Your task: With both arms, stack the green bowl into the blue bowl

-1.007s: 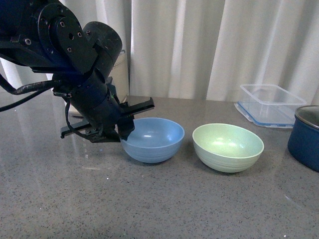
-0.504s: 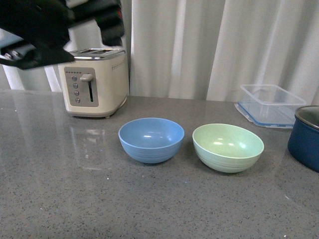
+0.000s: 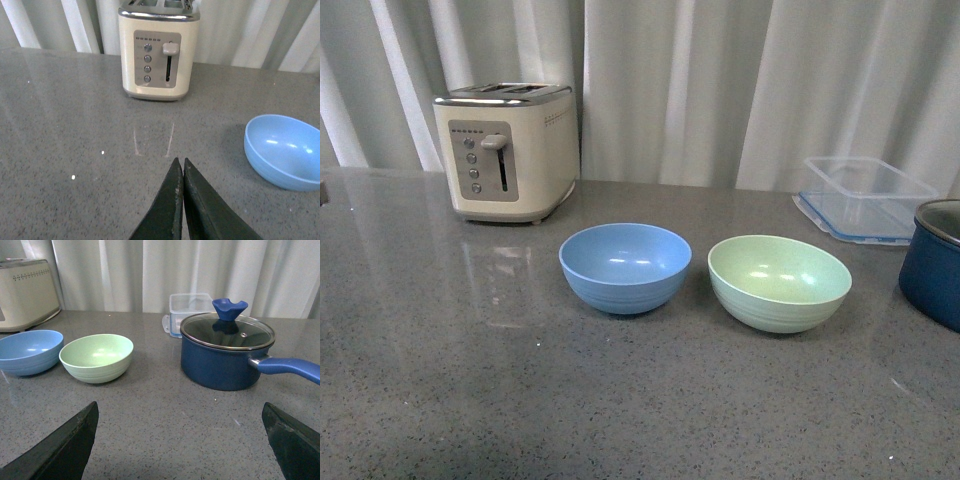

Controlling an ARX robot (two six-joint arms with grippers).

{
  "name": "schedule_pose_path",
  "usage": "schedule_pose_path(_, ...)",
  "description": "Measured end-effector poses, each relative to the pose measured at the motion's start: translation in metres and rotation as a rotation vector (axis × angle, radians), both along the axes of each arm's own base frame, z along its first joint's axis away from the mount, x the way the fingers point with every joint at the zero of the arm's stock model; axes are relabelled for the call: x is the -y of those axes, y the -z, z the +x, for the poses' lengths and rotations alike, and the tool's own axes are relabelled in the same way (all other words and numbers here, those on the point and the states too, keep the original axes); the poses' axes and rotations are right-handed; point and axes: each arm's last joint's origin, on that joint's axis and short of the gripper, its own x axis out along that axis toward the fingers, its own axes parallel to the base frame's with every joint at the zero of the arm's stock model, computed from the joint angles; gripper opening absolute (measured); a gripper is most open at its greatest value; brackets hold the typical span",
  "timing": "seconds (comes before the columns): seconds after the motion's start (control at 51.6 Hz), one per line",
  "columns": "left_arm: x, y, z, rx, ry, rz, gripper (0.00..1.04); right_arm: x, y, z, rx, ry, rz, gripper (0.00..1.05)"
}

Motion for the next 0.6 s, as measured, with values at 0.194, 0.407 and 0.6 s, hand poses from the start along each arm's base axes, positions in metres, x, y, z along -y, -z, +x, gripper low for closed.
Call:
schedule_pose_path(0.194,-0.010,0.023,-0.031,-0.011,0.002,0.007,0.04,0.000,0.000,0.000,0.000,0.000,0.000,0.95)
schedule_pose_path(0.407,-0.022,0.036,-0.053,-0.005,0.013,0.006,0.04,0.000,0.000,0.000,0.000,0.000,0.000,0.95)
schedule_pose_path(0.6,-0.025,0.044,-0.068,-0.006,-0.002,0.006,0.04,0.000,0.000,0.000,0.000,0.000,0.000,0.95)
